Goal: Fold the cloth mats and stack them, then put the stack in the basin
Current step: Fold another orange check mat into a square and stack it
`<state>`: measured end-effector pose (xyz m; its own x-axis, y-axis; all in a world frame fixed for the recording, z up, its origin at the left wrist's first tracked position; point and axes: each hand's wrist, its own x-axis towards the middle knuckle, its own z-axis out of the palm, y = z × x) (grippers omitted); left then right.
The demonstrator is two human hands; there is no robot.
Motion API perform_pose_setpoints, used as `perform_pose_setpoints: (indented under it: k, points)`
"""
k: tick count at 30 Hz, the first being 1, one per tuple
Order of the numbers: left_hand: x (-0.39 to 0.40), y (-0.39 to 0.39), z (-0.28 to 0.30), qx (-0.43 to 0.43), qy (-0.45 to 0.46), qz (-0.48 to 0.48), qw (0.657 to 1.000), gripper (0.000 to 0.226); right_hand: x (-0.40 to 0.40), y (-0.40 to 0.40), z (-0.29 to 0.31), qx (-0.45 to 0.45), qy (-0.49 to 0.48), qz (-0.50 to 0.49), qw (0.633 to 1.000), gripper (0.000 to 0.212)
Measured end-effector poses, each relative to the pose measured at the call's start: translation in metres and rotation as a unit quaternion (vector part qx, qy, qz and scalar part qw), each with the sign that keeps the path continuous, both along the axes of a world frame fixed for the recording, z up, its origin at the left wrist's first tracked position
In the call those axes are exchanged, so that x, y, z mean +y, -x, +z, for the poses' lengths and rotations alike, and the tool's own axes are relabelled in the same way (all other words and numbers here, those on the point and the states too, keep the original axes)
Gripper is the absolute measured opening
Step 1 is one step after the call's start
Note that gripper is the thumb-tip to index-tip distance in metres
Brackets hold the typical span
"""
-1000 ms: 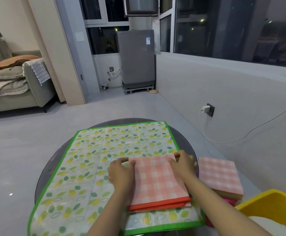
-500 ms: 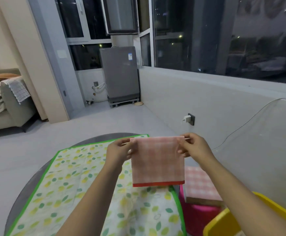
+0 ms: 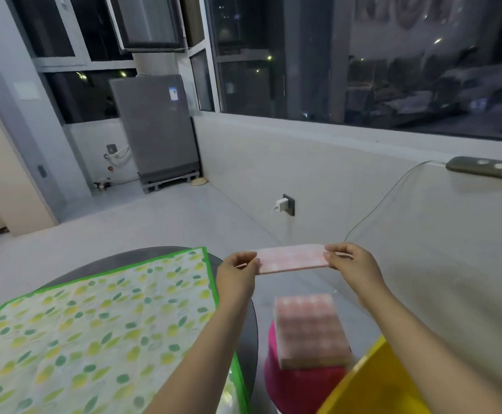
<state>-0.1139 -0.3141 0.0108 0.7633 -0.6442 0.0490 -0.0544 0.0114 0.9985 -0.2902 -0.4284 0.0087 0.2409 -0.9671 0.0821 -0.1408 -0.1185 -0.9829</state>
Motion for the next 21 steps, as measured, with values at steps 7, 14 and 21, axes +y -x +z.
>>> perform_pose_setpoints:
  k: [7, 14, 21]
  points:
    - [-0.068, 0.035, -0.073, 0.028, -0.089, 0.004, 0.996, 0.033, -0.047, 0.030, -0.077, 0.021, -0.059, -0.015, 0.998, 0.028]
    - [-0.084, 0.053, -0.152, 0.072, -0.145, 0.068, 0.984, 0.040, -0.062, 0.029, -0.168, 0.076, -0.121, -0.010, 0.990, 0.036]
    - [-0.066, 0.065, -0.201, 0.053, -0.208, 0.081, 0.973, 0.042, -0.042, 0.025, -0.211, 0.188, -0.112, -0.016, 0.976, 0.036]
